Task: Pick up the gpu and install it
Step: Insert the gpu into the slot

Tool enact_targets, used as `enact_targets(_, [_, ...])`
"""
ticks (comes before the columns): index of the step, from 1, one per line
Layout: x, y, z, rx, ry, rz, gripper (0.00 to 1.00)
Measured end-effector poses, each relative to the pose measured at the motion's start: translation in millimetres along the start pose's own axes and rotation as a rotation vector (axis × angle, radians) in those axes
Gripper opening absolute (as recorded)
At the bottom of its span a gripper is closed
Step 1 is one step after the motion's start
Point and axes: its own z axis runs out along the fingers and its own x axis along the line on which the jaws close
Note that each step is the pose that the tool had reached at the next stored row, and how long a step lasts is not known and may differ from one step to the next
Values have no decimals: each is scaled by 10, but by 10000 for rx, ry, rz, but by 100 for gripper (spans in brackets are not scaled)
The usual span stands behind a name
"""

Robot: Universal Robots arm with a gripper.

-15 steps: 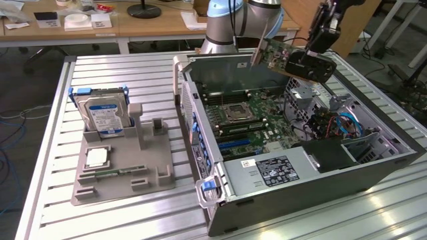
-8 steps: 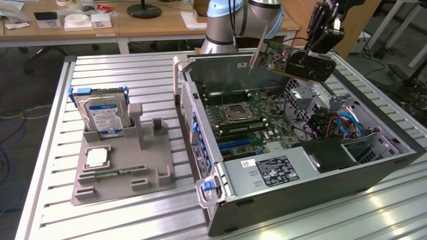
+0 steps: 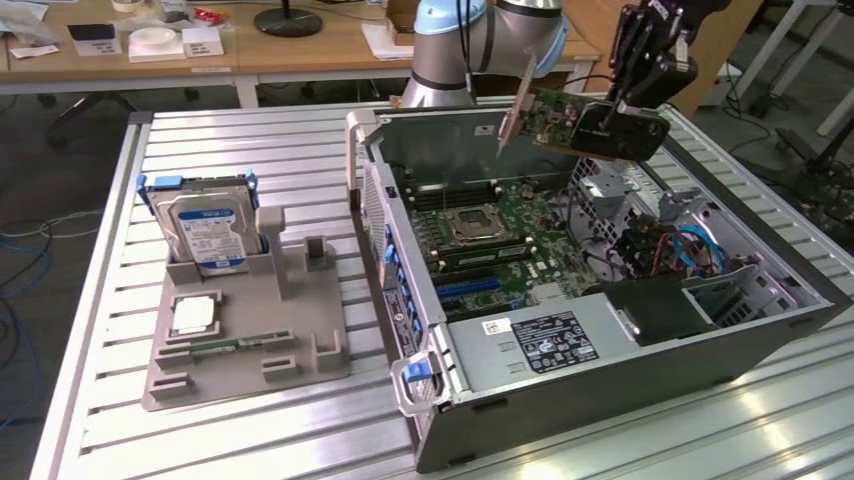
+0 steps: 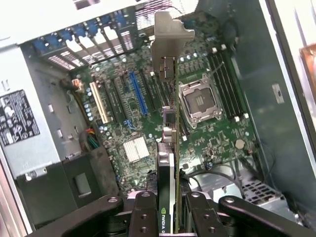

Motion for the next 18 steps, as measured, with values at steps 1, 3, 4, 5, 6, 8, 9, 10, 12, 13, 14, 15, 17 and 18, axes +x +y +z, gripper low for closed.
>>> enact_targets(1, [0,0,0,-2,7,-139,26])
enact_targets(3, [0,0,0,-5,12,-234,26])
enact_targets(4, [0,0,0,-5,12,-234,26])
enact_targets(5, [0,0,0,-5,11,-235,26])
enact_targets(6, [0,0,0,-5,11,-235,26])
enact_targets(8, [0,0,1,-5,11,-235,26])
enact_targets(9, [0,0,0,-5,12,-235,26])
enact_targets(10, [0,0,0,-5,12,-243,26])
enact_targets(12, [0,0,1,-7,16,-340,26])
enact_targets(13, [0,0,1,-9,19,-406,26])
enact_targets(14, [0,0,1,-10,23,-470,26])
enact_targets(15, [0,0,1,-11,26,-527,26])
enact_targets(17, [0,0,2,-13,31,-640,26])
enact_targets(18, [0,0,2,-15,34,-688,26])
